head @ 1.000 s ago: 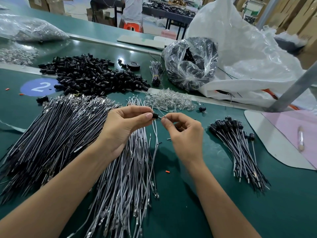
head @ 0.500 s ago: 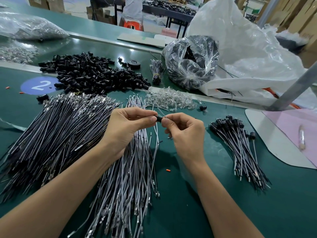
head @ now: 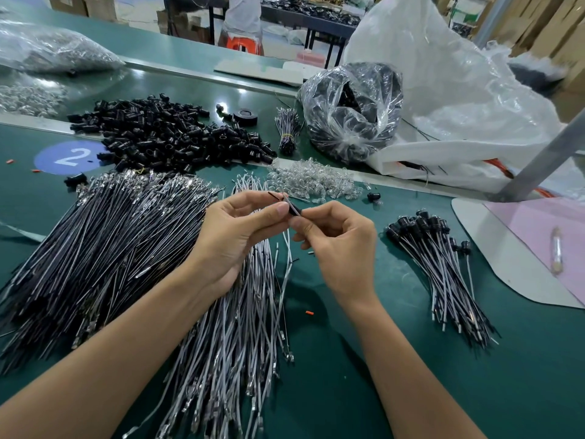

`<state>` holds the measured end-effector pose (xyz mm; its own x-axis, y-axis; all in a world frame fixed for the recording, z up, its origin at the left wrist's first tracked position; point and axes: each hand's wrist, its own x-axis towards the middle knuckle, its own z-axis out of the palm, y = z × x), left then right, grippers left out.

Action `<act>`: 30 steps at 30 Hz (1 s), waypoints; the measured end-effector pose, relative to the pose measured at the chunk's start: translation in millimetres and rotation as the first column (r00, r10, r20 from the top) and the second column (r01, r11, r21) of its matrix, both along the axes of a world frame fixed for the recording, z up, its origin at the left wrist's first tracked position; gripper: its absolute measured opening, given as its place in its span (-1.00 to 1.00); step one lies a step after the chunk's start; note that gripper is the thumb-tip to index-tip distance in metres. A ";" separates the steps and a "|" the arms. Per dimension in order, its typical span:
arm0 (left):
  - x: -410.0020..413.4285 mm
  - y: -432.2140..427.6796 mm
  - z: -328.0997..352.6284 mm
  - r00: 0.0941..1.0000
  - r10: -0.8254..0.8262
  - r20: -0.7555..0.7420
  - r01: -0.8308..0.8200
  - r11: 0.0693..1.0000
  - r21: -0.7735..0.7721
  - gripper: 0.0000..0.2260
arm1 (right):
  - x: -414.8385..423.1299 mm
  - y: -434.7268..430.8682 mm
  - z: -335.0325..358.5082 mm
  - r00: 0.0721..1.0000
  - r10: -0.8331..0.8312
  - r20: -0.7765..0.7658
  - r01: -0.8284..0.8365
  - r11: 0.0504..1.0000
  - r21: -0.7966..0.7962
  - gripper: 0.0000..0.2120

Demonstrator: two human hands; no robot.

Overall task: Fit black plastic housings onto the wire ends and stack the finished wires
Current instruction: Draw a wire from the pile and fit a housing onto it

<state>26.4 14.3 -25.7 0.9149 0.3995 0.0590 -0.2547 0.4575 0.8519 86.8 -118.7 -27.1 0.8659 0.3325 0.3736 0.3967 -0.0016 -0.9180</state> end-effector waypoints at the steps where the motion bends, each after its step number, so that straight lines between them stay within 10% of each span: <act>1: -0.6 0.0 0.3 1.000 -0.006 -0.003 0.006 1.000 0.000 -0.88 | 0.3 -0.6 0.0 1.000 -0.004 0.009 0.004 1.000 -0.007 -0.83; 17: -0.2 18.3 3.3 0.987 0.150 -0.064 -0.161 0.953 -0.257 -0.91 | 4.9 -6.7 1.8 0.979 -0.115 0.165 0.130 0.988 -0.084 -0.91; 30: 2.4 21.8 -1.7 0.986 0.163 -0.029 -0.166 0.970 -0.180 -0.90 | 4.2 -4.6 -0.8 0.957 -0.061 0.283 0.122 0.971 -0.206 -0.93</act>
<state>28.8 36.1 -27.4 0.8358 0.5474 -0.0409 -0.3279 0.5576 0.7626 91.0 -123.3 -27.9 0.7718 0.3569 0.5263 0.6200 -0.2386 -0.7474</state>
